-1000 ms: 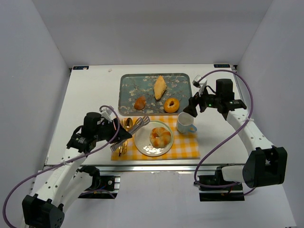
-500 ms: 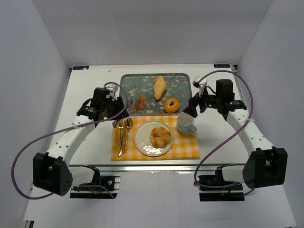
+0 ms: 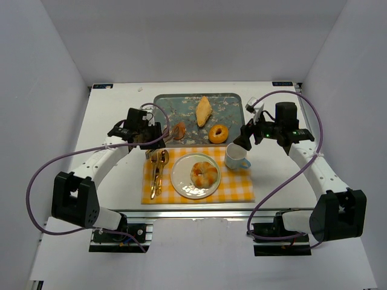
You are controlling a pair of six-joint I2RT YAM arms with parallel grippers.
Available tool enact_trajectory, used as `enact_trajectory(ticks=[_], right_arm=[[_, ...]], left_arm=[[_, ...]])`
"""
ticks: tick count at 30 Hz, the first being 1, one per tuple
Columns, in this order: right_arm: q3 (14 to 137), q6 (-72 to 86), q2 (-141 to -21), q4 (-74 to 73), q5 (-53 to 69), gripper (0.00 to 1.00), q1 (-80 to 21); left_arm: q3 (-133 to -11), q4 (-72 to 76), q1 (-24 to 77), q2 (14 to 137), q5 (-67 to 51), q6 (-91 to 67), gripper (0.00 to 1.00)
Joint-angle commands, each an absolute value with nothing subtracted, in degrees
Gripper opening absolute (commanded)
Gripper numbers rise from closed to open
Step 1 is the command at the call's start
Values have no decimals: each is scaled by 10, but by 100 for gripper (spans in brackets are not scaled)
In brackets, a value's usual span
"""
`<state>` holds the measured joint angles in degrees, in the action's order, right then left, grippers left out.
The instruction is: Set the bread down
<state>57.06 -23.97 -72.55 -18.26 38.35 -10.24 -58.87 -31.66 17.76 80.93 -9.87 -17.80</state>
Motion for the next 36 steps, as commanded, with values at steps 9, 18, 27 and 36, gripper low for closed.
enact_trajectory(ticks=[9, 18, 27, 36], right_arm=[[565, -233, -713, -163, 393, 89, -100], [566, -234, -712, -166, 393, 89, -100], [568, -236, -708, -171, 390, 89, -100], [566, -239, -707, -178, 390, 89, -101]], left_arm=[[-588, -274, 179, 832, -128, -178, 53], [-584, -277, 178, 839, -134, -181, 26], [-566, -270, 179, 790, -162, -196, 1], [-551, -344, 179, 655, -218, -224, 0]])
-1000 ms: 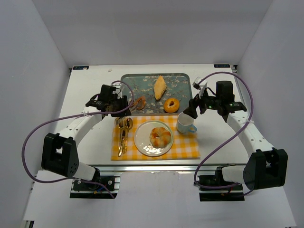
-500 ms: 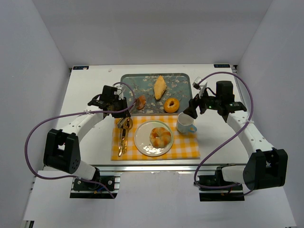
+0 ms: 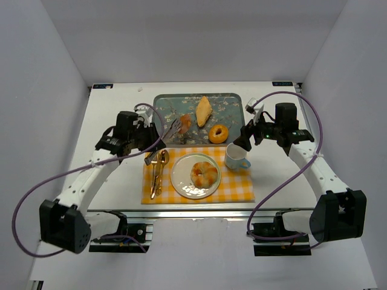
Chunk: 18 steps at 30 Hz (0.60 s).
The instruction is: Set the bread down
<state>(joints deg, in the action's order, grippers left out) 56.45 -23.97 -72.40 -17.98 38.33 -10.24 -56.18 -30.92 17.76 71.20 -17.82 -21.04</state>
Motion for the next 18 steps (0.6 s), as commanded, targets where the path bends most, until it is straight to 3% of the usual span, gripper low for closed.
enact_trajectory(ticks=[1, 8, 18], right_arm=[[566, -239, -706, -179, 391, 89, -100], [568, -240, -708, -180, 395, 89, -101], [568, -239, -708, -181, 402, 89, -100]], left_arm=[[-540, -353, 179, 643, -228, -228, 0], [-490, -434, 179, 540, -274, -257, 0], [-444, -493, 190, 495, -319, -285, 2]])
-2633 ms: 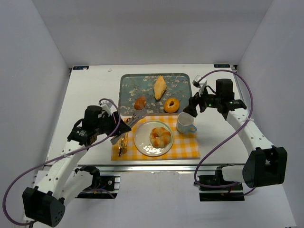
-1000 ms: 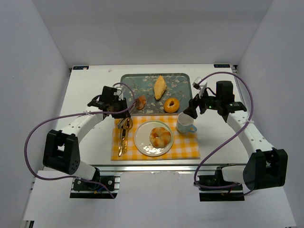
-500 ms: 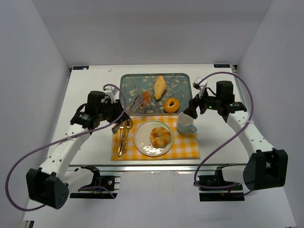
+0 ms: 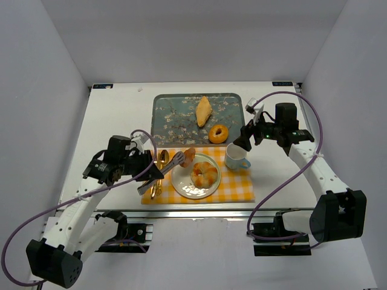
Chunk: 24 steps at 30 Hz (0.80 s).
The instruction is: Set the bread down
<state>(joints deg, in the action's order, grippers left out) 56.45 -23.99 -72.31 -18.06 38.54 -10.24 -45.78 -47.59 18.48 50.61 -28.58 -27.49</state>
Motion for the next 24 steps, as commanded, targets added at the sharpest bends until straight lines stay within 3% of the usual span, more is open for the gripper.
enact_trajectory(ticks=[1, 6, 10, 12, 14, 24], right_arm=[[568, -239, -708, -181, 401, 89, -100], [566, -239, -707, -183, 398, 89, -100], [566, -240, -706, -183, 396, 89, -101], [566, -241, -705, -185, 395, 89, -100], [565, -243, -705, -185, 394, 89, -100], [561, -242, -703, -185, 398, 89, -101]], left_arm=[[-440, -495, 192, 497, -321, -286, 3], [-418, -494, 205, 511, -328, -288, 8], [-424, -497, 210, 520, -307, -287, 23], [-432, -498, 210, 517, -295, -288, 40], [-443, -498, 210, 513, -287, -289, 45], [-489, -503, 210, 506, -237, -294, 48]])
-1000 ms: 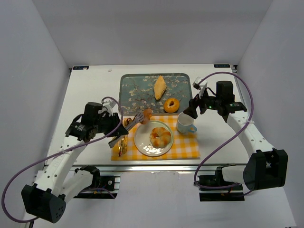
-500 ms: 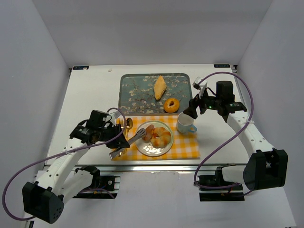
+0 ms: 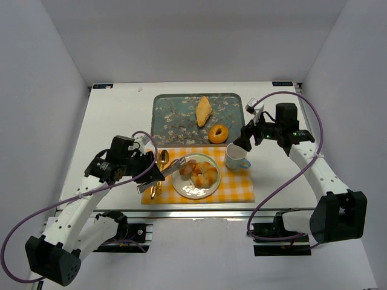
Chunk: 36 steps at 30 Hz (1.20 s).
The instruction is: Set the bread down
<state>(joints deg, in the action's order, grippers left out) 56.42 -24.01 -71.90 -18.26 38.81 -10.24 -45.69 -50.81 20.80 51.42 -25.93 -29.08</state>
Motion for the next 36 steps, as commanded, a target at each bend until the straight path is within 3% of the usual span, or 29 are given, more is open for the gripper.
enact_trajectory(ticks=[1, 10, 16, 20, 27, 36], right_arm=[[560, -242, -703, -185, 398, 89, -100], [561, -243, -701, -185, 396, 89, -100], [559, -239, -703, -182, 402, 89, -101], [562, -245, -702, -183, 397, 89, -100], [563, -249, -697, -183, 392, 89, -100], [555, -255, -694, -187, 381, 89, -100]], left_arm=[[-492, -503, 210, 510, -233, -294, 48], [-516, -497, 210, 537, -214, -275, 47], [-540, -467, 207, 561, -80, -280, 23], [-554, -414, 183, 607, 14, -258, 19], [-493, -261, 28, 638, 33, -165, 32], [-339, 6, 2, 671, 34, -57, 60]])
